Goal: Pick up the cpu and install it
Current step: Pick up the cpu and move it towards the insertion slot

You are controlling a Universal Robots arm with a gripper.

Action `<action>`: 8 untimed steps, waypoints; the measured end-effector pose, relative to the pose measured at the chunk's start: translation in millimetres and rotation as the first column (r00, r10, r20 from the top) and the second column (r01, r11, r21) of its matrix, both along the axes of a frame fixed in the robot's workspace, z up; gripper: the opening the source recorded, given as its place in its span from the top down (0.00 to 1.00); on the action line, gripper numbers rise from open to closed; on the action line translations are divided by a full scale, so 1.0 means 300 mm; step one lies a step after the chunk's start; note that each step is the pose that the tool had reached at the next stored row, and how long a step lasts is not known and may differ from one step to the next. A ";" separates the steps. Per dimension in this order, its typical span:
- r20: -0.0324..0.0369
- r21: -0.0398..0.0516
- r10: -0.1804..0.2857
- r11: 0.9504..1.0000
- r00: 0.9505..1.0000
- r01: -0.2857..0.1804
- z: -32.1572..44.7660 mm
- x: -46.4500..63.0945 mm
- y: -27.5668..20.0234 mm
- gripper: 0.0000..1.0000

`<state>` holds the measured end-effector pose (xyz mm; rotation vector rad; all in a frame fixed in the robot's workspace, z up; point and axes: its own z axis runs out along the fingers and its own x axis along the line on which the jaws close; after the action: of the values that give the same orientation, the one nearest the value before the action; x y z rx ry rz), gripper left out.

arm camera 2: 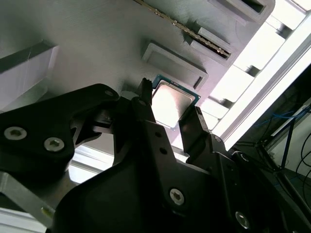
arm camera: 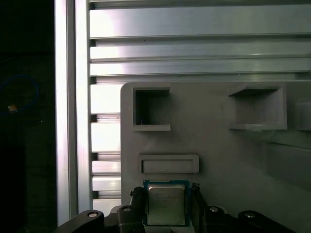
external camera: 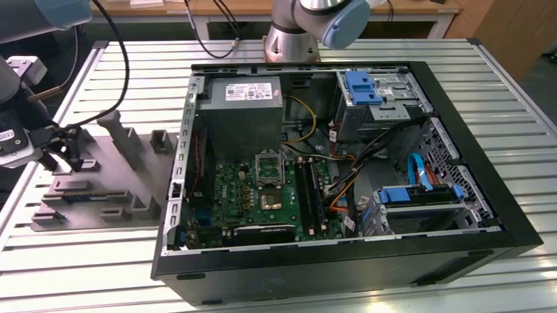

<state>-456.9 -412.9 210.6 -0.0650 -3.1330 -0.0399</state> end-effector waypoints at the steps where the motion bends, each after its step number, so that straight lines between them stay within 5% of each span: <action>1: 0.000 0.000 0.000 1.000 1.000 0.000 0.000 0.000 0.000 0.53; 8: 0.000 0.000 0.000 1.000 1.000 0.000 0.008 0.000 0.000 0.53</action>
<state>-457.0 -412.9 213.0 -0.0650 -3.1326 -0.0395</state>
